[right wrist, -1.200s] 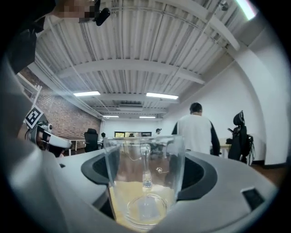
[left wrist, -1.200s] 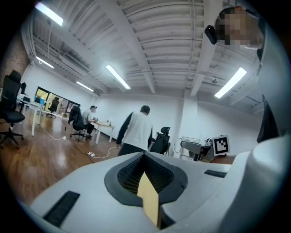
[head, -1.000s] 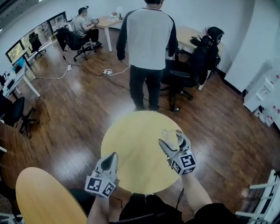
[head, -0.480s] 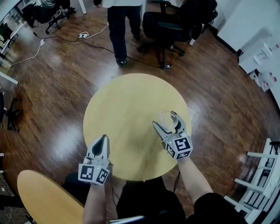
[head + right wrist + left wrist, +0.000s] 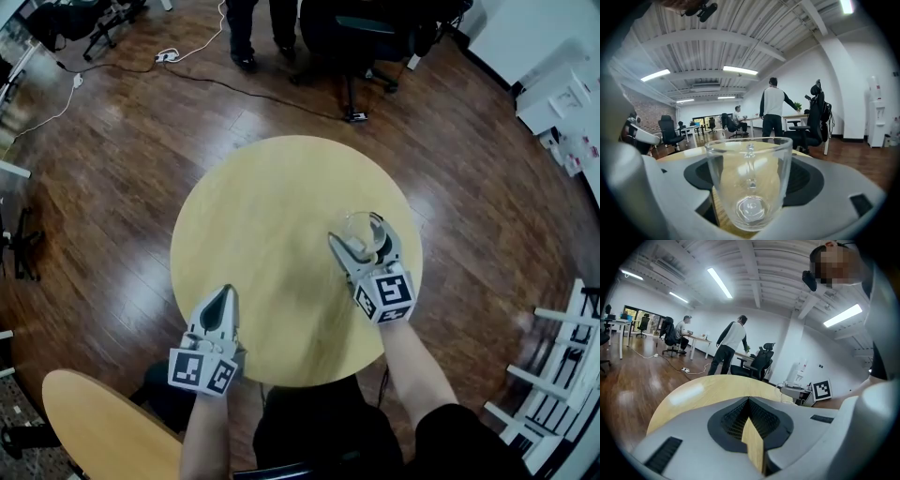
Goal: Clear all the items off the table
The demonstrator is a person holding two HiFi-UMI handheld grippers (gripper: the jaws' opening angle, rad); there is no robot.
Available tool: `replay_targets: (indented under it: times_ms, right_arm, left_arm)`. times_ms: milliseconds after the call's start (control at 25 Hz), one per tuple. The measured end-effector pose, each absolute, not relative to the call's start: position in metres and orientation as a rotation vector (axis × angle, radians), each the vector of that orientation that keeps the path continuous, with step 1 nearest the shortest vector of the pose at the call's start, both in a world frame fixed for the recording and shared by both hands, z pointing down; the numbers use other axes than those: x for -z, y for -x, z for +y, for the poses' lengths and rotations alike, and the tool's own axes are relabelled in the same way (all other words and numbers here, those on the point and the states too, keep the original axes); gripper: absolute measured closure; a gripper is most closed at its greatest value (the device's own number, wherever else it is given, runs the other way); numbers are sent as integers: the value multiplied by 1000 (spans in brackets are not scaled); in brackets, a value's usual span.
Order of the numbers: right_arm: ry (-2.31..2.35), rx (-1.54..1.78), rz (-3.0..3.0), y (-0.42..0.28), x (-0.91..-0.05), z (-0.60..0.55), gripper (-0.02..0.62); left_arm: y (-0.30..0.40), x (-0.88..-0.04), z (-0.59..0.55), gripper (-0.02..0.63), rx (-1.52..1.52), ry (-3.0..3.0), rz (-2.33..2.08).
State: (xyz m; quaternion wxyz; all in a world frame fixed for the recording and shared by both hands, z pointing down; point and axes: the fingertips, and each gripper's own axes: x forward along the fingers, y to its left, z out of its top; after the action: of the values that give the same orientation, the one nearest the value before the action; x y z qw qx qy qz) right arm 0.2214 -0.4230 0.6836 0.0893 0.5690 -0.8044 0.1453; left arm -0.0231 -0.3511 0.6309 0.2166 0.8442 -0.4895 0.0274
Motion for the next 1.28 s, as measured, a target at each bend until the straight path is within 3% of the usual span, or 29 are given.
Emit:
replay_targets:
  times_ms: [760,960,1280]
  right_arm:
    - [-1638,-341,-2381,-219,-696,-412,180]
    - [-1574,-449,-2374,-220,-707,-409,140]
    - [-1563,-462,-2402,-225,-681,-393,140]
  left_arm:
    - [19,-647,-353,601,-88,-2252,-1435]
    - [11,-644,-358,601,-74,-2249,-1464]
    - [12,-621,-359,601,-38,-2262,-1500]
